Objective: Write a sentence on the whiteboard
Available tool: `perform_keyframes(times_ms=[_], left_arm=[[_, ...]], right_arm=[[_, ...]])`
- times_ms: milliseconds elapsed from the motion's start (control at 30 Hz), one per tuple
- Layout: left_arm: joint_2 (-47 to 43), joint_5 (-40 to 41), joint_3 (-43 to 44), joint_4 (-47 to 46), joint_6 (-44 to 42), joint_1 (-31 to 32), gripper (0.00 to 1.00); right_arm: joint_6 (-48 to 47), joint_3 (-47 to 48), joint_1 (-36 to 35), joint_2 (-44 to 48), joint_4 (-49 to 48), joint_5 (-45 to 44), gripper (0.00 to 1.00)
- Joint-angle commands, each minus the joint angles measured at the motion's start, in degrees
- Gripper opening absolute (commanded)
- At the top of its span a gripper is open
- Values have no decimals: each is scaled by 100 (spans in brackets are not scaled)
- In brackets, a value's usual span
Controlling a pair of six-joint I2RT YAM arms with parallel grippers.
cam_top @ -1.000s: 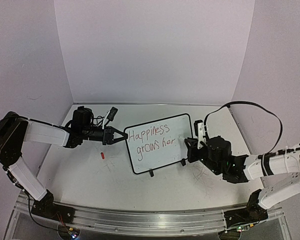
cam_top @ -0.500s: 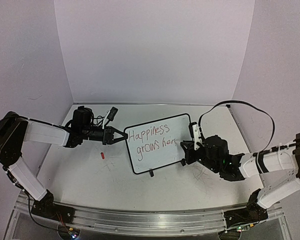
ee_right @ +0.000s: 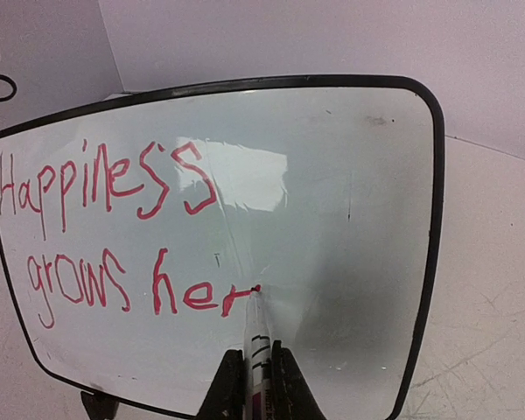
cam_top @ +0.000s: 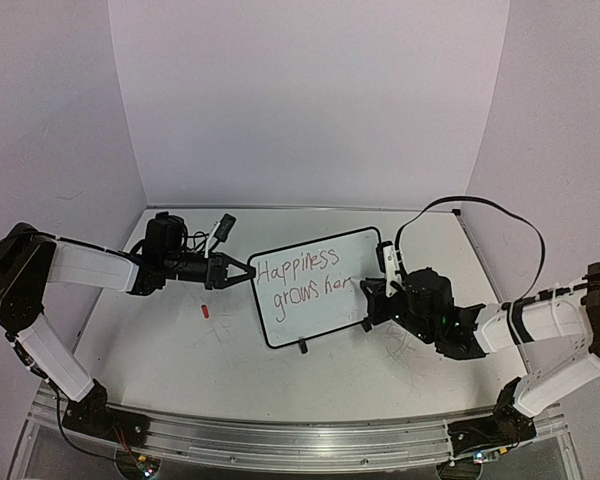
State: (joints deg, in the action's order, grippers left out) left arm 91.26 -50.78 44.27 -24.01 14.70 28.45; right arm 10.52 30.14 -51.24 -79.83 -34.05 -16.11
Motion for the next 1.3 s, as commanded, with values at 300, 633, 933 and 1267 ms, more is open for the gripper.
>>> perform_keyframes(times_ms=[300,633,933,1267], left_arm=[[59,7,125,230,-204,38,0],[59,9,123,236,-204,39,0],[52,10,117,239,-213,38,0],[27,7,108,239,-221,38,0]], right_arm=[[23,-131,1,325,-172,9,0],[126,29,0,70,-37,-116,0],[110,145,1,-47,-51,-223,0],[260,191,1,-86,119,-579,0]])
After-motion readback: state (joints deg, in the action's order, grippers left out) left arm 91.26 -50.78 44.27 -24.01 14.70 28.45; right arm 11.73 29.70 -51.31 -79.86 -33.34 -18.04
